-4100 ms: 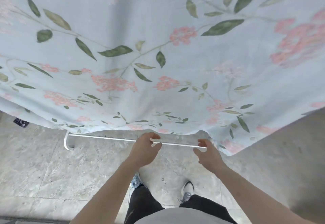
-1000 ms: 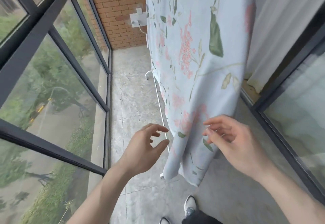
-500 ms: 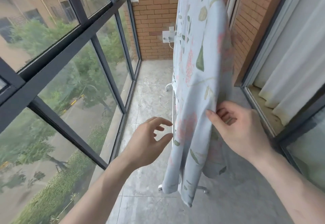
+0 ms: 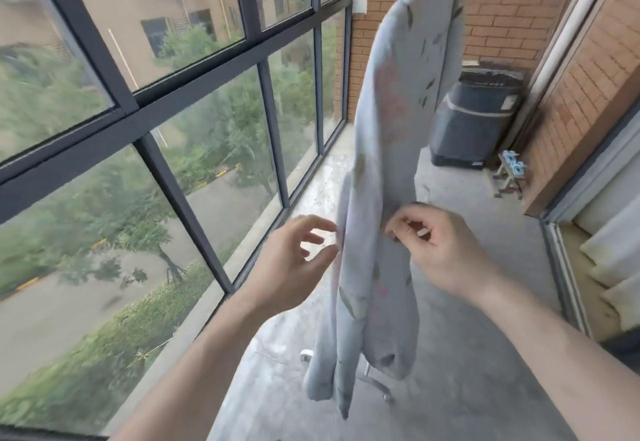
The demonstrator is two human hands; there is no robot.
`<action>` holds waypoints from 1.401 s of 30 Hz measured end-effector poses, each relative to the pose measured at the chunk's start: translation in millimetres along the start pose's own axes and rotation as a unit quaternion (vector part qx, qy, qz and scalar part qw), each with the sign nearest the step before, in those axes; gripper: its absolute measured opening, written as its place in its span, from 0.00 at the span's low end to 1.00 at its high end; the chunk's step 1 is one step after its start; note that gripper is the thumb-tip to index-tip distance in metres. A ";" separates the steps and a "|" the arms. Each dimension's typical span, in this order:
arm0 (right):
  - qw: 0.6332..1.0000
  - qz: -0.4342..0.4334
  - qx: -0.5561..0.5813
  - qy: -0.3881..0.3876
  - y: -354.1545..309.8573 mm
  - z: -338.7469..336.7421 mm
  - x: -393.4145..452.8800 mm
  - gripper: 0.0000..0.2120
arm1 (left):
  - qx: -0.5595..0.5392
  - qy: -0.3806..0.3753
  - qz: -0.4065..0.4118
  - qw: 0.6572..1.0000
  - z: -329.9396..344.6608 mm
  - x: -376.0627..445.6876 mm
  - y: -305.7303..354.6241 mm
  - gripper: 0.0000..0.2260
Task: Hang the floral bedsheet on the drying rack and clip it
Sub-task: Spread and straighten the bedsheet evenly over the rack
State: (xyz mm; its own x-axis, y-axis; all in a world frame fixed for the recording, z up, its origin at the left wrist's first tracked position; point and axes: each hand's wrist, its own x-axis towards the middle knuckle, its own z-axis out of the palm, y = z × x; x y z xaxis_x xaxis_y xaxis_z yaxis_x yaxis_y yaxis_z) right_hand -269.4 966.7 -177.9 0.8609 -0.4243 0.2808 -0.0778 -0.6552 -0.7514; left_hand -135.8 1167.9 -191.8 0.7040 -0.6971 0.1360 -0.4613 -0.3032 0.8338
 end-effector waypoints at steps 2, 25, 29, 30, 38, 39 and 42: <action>1.000 0.005 0.020 0.019 -0.5 -7.9 -9.7 0.09 | 0.016 0.019 -0.003 1.000 1.1 -9.9 9.7 0.10; 0.995 0.076 0.035 0.061 -22.3 -14.6 19.0 0.12 | 0.239 0.168 0.049 0.955 -12.4 34.8 91.6 0.08; 0.997 0.054 0.009 0.050 -29.5 5.6 12.5 0.11 | 0.263 0.142 0.053 0.953 -1.6 26.4 87.0 0.11; 0.998 0.035 0.016 0.052 -31.2 9.2 11.2 0.12 | 0.263 0.142 0.056 0.953 -1.8 26.8 86.4 0.12; 0.999 -0.004 0.034 -0.026 -25.7 5.8 0.0 0.03 | 0.228 0.162 0.082 0.956 -12.2 31.9 82.4 0.07; 0.999 -0.005 0.035 -0.027 -23.5 4.7 1.1 0.04 | 0.215 0.171 0.083 0.958 -15.0 31.7 80.2 0.07; 0.999 0.005 0.039 0.007 -15.9 -1.9 6.8 0.05 | 0.132 0.219 0.099 0.962 -28.3 28.6 78.0 0.05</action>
State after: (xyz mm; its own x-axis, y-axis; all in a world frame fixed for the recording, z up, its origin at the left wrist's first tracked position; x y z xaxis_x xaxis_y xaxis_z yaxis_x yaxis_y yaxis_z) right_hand -263.3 973.0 -162.9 0.8534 -0.4393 0.2806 -0.0466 -0.6004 -0.7983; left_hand -136.4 1142.7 -107.8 0.7213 -0.4348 0.5392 -0.6903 -0.3875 0.6110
